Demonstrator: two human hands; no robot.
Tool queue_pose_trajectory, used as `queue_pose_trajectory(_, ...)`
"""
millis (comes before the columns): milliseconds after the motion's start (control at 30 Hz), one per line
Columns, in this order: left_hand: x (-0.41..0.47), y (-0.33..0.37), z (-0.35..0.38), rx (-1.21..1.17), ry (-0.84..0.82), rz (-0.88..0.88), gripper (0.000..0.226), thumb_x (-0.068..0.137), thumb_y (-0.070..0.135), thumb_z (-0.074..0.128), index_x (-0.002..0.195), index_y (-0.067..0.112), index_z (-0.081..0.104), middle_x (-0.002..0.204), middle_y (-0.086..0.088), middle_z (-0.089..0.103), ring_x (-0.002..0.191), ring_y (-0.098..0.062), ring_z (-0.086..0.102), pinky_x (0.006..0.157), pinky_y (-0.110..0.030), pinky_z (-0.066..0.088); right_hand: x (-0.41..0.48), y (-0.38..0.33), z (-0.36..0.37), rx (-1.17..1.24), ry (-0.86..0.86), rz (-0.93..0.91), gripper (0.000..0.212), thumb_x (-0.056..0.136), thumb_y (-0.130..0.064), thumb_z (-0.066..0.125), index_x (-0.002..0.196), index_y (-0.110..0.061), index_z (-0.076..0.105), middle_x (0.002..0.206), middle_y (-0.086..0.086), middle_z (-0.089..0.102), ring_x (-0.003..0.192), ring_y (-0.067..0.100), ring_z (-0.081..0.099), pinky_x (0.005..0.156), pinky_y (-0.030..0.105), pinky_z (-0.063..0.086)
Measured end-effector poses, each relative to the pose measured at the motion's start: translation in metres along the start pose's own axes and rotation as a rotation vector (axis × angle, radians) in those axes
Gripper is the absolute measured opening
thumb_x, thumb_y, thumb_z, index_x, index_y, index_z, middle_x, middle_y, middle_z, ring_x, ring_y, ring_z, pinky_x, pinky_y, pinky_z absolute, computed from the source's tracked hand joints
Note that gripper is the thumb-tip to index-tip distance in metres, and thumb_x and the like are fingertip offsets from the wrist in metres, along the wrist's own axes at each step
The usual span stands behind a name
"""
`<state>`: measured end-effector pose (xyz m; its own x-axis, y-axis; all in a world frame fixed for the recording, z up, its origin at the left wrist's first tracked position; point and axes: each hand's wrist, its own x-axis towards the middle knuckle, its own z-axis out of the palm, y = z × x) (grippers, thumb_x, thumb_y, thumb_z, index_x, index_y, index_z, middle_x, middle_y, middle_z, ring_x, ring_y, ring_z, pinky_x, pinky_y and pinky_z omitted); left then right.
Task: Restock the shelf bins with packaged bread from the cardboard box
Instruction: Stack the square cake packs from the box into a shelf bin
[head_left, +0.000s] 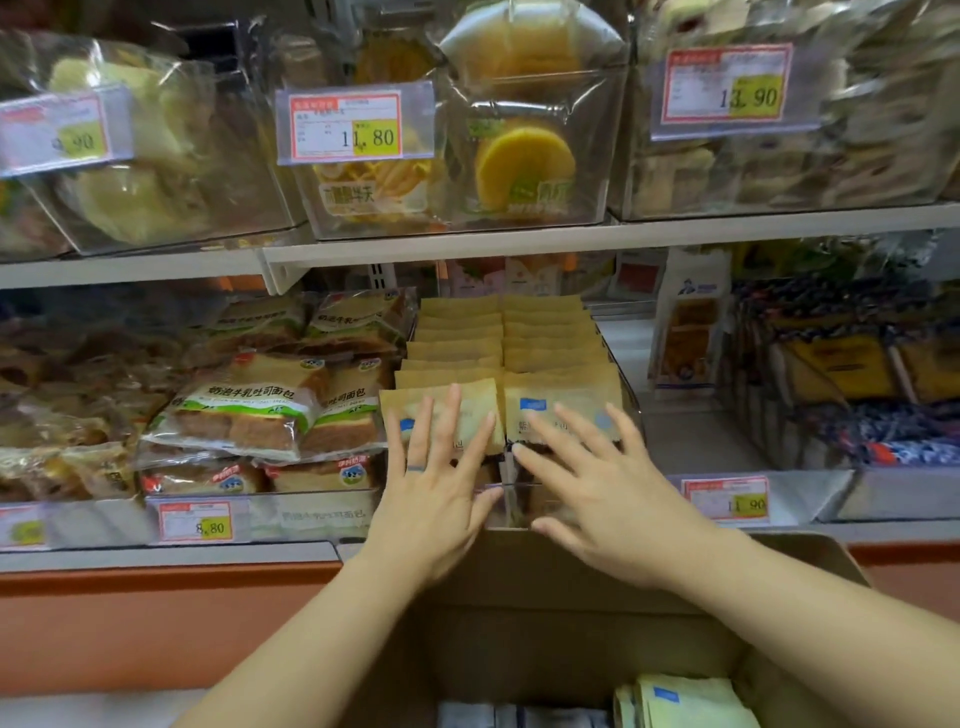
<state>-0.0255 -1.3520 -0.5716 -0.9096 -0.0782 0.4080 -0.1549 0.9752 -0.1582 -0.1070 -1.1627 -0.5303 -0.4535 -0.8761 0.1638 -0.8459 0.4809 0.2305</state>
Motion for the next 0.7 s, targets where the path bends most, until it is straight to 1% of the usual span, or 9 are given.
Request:
queue_pose_trajectory(67,-0.005,0.003,0.004,-0.021,-0.062,-0.022,0.073,0.090,0.060,0.024,0.152,0.021,0.014,0.159,-0.014,0.011,0.145,-0.032,0.012,0.108,-0.058,0.018,0.001,0.000,0.001,0.029,-0.123,-0.017,0.083,0.080,-0.065,0.010,0.147,-0.023,0.034,0.159,0.005,0.016,0.146,0.029,0.011,0.116,0.057,0.000)
queue_pose_trajectory(133,0.000,0.004,0.000,-0.019,-0.148,-0.048,0.078,0.087,0.065,0.012,0.151,0.024,0.000,0.160,-0.009,-0.006,0.147,-0.030,0.001,0.115,-0.057,0.015,0.003,0.002,0.004,0.042,-0.143,0.024,0.090,0.077,-0.067,-0.002,0.151,-0.021,0.020,0.160,0.003,-0.004,0.147,0.026,-0.007,0.115,0.055,-0.006)
queue_pose_trajectory(200,0.005,0.002,-0.006,-0.021,-0.215,-0.064,0.076,0.083,0.068,0.001,0.144,0.029,-0.024,0.152,-0.004,-0.033,0.143,-0.027,-0.020,0.116,-0.051,-0.001,0.004,-0.002,0.002,0.058,-0.110,0.039,0.076,0.090,-0.066,0.014,0.151,-0.021,0.019,0.160,0.004,-0.004,0.147,0.027,-0.008,0.116,0.054,-0.006)
queue_pose_trajectory(233,0.004,0.002,-0.009,-0.031,-0.200,-0.068,0.075,0.086,0.066,0.005,0.145,0.029,-0.023,0.154,-0.005,-0.031,0.144,-0.027,-0.020,0.116,-0.050,-0.003,0.002,-0.005,0.001,0.108,-0.071,0.033,0.068,0.093,-0.061,0.026,0.150,-0.023,0.024,0.160,0.004,0.002,0.147,0.026,-0.003,0.118,0.052,-0.004)
queue_pose_trajectory(300,-0.006,0.011,-0.016,-0.051,-0.045,-0.029,0.071,0.091,0.055,0.027,0.152,0.024,0.010,0.158,-0.012,0.006,0.144,-0.032,0.010,0.116,-0.048,0.008,-0.012,-0.012,-0.002,0.201,0.051,-0.019,0.052,0.092,-0.050,0.045,0.138,-0.024,0.047,0.153,0.005,0.033,0.143,0.026,0.024,0.116,0.045,0.011)
queue_pose_trajectory(367,-0.024,0.027,-0.013,-0.130,0.105,0.104,0.055,0.087,0.040,0.043,0.138,0.020,0.040,0.136,-0.012,0.042,0.121,-0.028,0.040,0.105,-0.042,0.027,-0.036,-0.013,0.007,0.249,0.140,-0.070,0.036,0.087,-0.040,0.054,0.117,-0.023,0.065,0.126,0.001,0.061,0.120,0.021,0.054,0.103,0.039,0.038)
queue_pose_trajectory(433,-0.039,0.045,-0.006,-0.176,0.111,0.261,0.039,0.085,0.032,0.043,0.120,0.019,0.056,0.115,-0.005,0.059,0.099,-0.024,0.056,0.089,-0.037,0.037,-0.065,-0.007,0.017,0.278,0.076,-0.085,0.025,0.086,-0.037,0.057,0.104,-0.024,0.069,0.104,-0.006,0.068,0.099,0.016,0.062,0.086,0.033,0.048)
queue_pose_trajectory(533,-0.047,0.078,-0.002,-0.237,-0.224,0.334,0.030,0.093,0.029,0.042,0.116,0.022,0.059,0.112,0.001,0.061,0.094,-0.021,0.063,0.084,-0.035,0.044,-0.101,0.014,0.023,0.232,-0.181,-0.038,0.026,0.091,-0.041,0.053,0.112,-0.030,0.064,0.107,-0.012,0.066,0.100,0.011,0.060,0.089,0.030,0.045)
queue_pose_trajectory(700,-0.044,0.130,0.040,-0.452,-0.716,0.113,0.033,0.096,0.035,0.047,0.127,0.026,0.053,0.128,0.003,0.057,0.114,-0.019,0.055,0.092,-0.034,0.046,-0.137,0.058,0.025,0.278,-0.391,0.066,0.030,0.094,-0.042,0.051,0.122,-0.035,0.056,0.118,-0.016,0.060,0.106,0.004,0.055,0.091,0.026,0.046)
